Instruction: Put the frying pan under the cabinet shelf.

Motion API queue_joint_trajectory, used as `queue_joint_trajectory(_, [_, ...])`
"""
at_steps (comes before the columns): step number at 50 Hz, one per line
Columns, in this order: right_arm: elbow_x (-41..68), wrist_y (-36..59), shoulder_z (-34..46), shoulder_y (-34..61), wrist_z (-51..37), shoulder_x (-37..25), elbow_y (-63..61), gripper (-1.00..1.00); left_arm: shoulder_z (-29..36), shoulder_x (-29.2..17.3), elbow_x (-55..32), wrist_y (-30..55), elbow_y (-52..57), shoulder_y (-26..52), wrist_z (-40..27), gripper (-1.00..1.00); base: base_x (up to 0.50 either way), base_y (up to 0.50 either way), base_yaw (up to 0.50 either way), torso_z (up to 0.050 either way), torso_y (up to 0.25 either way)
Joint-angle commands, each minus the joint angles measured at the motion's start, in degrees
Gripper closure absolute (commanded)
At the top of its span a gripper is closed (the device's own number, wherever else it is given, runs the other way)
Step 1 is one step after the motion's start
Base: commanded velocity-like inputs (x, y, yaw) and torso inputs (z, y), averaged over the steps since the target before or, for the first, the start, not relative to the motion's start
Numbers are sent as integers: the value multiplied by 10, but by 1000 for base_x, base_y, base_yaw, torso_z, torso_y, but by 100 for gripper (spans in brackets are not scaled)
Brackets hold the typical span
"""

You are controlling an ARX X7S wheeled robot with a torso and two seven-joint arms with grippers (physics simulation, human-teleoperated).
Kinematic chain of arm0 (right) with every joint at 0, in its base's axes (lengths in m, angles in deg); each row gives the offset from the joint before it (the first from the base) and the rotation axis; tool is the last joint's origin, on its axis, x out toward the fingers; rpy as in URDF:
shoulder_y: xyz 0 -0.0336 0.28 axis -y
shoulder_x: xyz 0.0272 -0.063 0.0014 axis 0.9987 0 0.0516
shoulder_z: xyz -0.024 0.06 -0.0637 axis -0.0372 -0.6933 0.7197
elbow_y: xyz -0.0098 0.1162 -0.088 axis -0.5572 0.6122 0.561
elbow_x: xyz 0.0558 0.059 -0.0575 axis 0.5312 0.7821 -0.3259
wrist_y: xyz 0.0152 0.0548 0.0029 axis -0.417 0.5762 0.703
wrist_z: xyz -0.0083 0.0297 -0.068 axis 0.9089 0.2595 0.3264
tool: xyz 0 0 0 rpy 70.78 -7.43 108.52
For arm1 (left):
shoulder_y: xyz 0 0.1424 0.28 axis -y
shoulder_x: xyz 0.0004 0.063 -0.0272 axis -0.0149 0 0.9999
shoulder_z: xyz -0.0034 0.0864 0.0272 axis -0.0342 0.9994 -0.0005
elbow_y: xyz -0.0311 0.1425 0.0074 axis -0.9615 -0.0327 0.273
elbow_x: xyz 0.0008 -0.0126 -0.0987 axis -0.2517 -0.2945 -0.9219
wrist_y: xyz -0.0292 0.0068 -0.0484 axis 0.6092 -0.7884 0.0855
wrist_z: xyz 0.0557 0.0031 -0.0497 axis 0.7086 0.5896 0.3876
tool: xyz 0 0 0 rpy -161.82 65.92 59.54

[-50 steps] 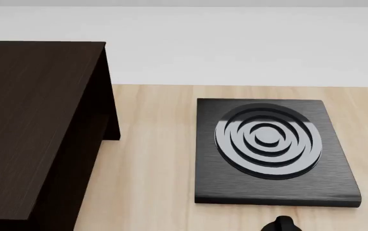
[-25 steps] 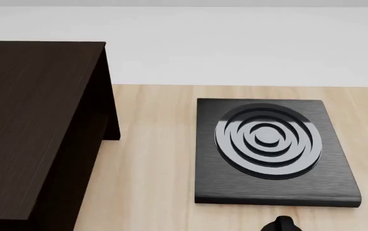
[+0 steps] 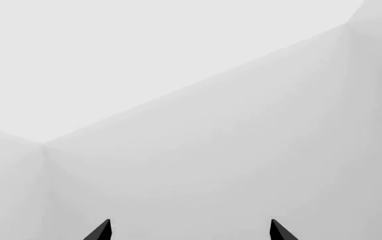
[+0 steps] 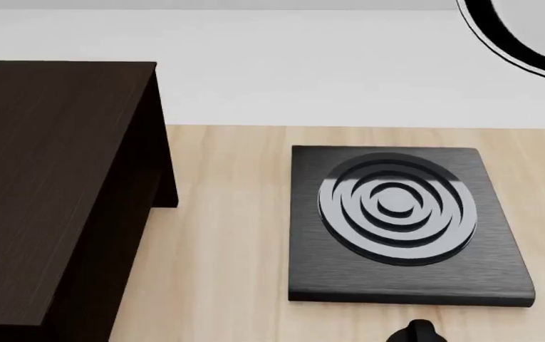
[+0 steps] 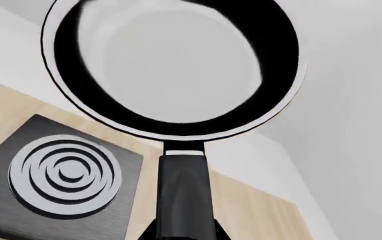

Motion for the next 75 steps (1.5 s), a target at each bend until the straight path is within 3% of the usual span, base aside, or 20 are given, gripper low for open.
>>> queue_joint_trajectory(1, [58, -4, 164, 214, -63, -15, 20, 100, 6, -7, -1, -9, -15, 37, 3, -100, 0, 0, 0, 0, 0])
queue_joint_trajectory(20, [153, -6, 329, 394, -114, -21, 23, 100, 12, -13, 1, -32, -17, 59, 0, -100, 0, 0, 0, 1, -15])
queue_joint_trajectory(34, [164, -11, 375, 439, -113, -18, 24, 100, 19, -13, -4, -22, -26, 105, 5, -100, 0, 0, 0, 3, -106])
queue_joint_trajectory(51, [263, -4, 430, 529, -156, -14, 22, 100, 25, -21, -7, -15, -30, 125, 6, -100, 0, 0, 0, 3, -86])
queue_joint_trajectory(75, [260, -13, 495, 602, -143, -15, 30, 100, 21, -25, -14, -6, -30, 136, 2, -100, 0, 0, 0, 3, -81])
